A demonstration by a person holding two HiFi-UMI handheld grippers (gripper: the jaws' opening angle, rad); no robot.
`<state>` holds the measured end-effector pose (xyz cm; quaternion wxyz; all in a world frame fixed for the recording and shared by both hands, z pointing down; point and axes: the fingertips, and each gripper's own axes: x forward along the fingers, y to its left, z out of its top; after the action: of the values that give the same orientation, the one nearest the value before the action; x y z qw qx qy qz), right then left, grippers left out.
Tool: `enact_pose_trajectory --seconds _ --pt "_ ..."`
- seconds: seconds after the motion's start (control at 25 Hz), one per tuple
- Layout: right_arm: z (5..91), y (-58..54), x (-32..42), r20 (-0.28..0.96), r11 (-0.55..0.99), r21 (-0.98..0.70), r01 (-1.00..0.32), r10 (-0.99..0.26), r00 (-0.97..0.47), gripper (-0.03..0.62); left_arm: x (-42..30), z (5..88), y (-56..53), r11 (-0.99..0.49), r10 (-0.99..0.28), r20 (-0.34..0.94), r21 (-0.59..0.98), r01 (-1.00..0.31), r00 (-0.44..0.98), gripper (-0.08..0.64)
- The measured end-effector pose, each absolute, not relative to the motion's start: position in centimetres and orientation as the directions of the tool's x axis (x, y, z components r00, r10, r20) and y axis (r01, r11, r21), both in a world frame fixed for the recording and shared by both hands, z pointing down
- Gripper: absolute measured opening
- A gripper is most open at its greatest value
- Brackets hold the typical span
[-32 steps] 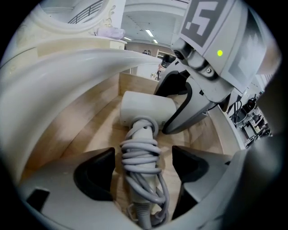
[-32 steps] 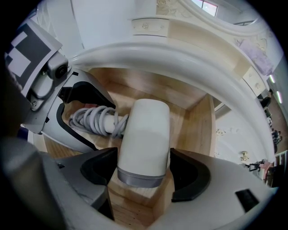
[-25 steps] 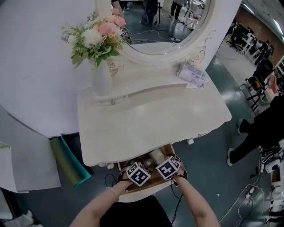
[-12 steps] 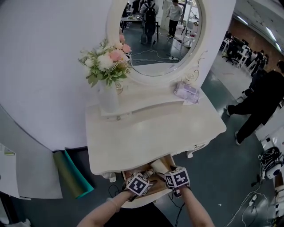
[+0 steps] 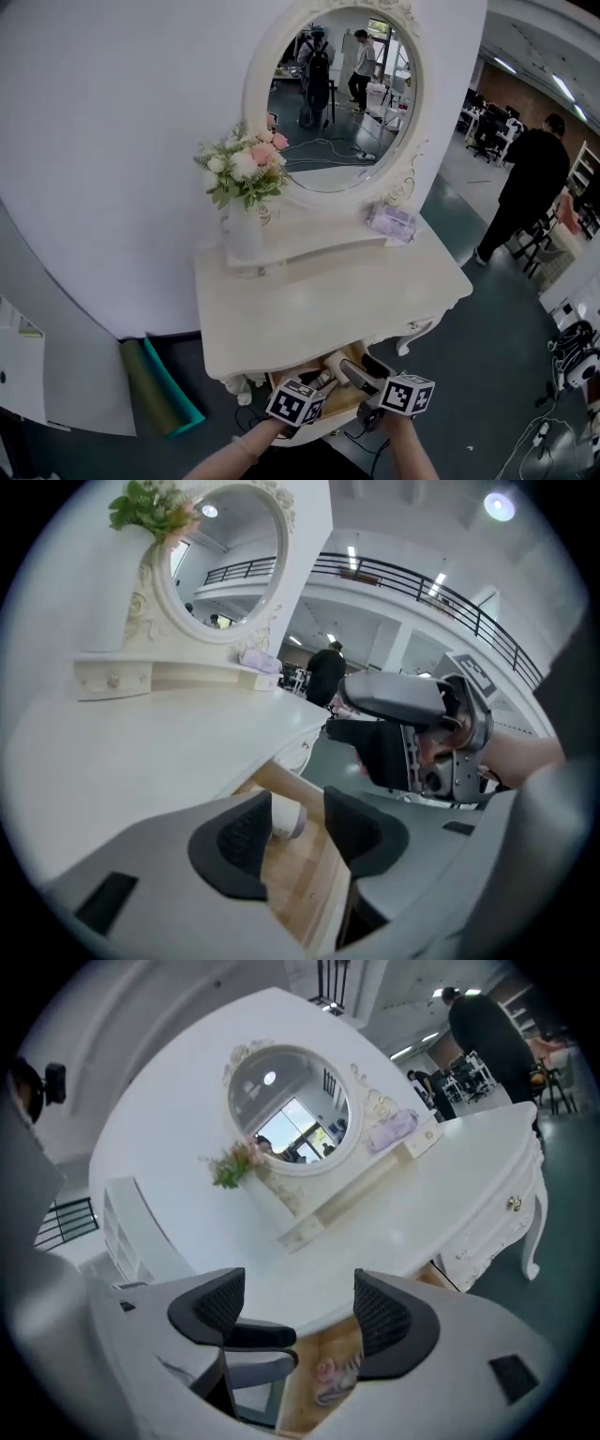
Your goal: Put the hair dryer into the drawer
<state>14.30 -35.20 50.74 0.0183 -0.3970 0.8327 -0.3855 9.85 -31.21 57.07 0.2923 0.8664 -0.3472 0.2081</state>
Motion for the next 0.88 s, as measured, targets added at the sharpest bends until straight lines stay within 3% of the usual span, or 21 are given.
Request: enact_pose_trajectory --seconds 0.2,0.32,0.36,0.44,0.64,0.88 --pt "46.0 -32.7 13.5 0.104 0.461 -0.66 -0.593 -0.726 -0.68 0.351 8.7 53.3 -30.6 -0.561 -0.595 0.477 0.33 -0.759 0.647 0.07" --pt "44.4 -30.8 13.2 0.041 0.486 -0.621 -0.615 -0.763 -0.645 0.3 8.3 51.6 -29.5 -0.543 -0.641 0.414 0.349 -0.764 0.646 0.0" --pt "44.0 -30.2 13.2 0.025 0.484 -0.608 -0.63 -0.781 -0.624 0.24 8.4 51.1 -29.1 -0.543 -0.651 0.394 0.355 -0.761 0.649 -0.002" --pt "43.5 -29.2 13.2 -0.003 0.483 -0.583 -0.653 -0.805 -0.593 0.031 8.4 50.3 -28.3 -0.547 -0.668 0.361 0.354 -0.758 0.651 -0.003" --pt "43.6 -27.4 13.1 -0.039 0.432 -0.6 -0.674 -0.856 -0.515 0.029 7.4 48.8 -26.6 -0.529 -0.738 0.298 0.301 -0.794 0.605 -0.003" --pt "45.4 -25.3 12.1 0.022 0.349 -0.548 -0.76 -0.903 -0.43 0.029 5.3 49.0 -24.1 -0.443 -0.812 0.261 0.308 -0.842 0.522 -0.003"
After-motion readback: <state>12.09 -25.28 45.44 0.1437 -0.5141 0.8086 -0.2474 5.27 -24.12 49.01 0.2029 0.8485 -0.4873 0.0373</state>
